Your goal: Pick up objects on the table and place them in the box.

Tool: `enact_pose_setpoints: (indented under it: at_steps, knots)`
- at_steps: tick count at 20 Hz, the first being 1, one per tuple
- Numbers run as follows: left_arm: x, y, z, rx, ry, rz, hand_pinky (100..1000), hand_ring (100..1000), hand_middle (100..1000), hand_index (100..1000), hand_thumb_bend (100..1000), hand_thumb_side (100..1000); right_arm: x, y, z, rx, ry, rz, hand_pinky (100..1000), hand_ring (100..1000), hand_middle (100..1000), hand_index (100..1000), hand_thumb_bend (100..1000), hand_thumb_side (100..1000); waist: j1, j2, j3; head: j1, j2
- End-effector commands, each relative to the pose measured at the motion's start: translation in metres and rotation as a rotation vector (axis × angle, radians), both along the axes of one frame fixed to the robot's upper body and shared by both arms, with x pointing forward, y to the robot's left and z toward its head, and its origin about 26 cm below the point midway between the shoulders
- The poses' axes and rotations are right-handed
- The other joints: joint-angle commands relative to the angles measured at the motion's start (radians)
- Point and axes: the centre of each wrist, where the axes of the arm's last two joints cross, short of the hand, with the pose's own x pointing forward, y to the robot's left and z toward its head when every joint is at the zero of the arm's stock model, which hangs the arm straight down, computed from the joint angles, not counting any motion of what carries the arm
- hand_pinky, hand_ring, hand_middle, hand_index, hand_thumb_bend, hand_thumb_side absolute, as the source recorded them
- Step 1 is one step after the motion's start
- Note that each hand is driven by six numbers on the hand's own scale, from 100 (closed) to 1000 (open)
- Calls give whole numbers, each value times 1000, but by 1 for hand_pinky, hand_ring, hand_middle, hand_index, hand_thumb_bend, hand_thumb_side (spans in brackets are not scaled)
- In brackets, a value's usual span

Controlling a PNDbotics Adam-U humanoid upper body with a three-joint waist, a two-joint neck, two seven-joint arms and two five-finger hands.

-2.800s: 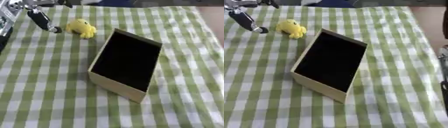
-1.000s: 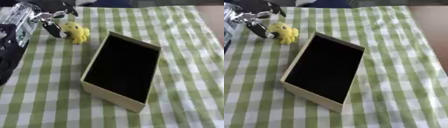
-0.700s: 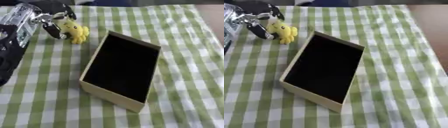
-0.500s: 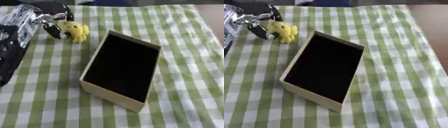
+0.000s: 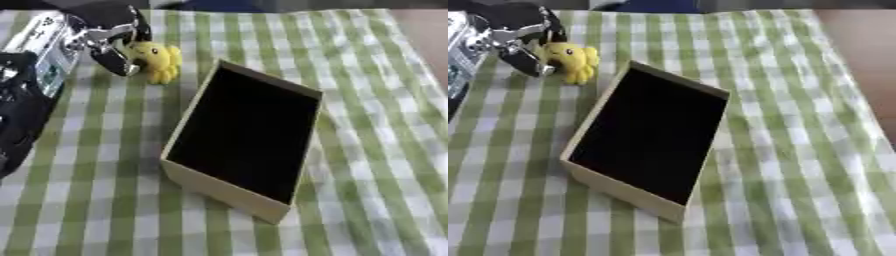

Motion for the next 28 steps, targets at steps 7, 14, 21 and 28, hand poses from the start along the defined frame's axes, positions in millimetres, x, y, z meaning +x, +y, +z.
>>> enact_pose_setpoints:
  at_steps: [7,14,21,28]
  knots:
    - [-20,-13,41,-97,-163,-70,324,482,528,565,100,130,-5,-4,5,1,-24,-11,761,779,706,868,100,1000,0,-53,7,-9,33]
    - [-49,-64,56,-84,-276,-343,345,494,534,576,100,100,-5,-3,4,4,-26,-11,762,781,707,867,100,1000,4,-77,18,-18,48]
    - [-80,-124,29,-93,-219,-597,357,502,539,586,100,100,-5,-2,4,6,-34,-7,764,784,709,867,100,1000,8,-98,28,-28,68]
    - [-112,-142,0,-46,-139,-758,358,505,536,582,100,100,-5,-3,2,12,-32,-12,765,784,708,868,100,1000,12,-102,34,-37,65]
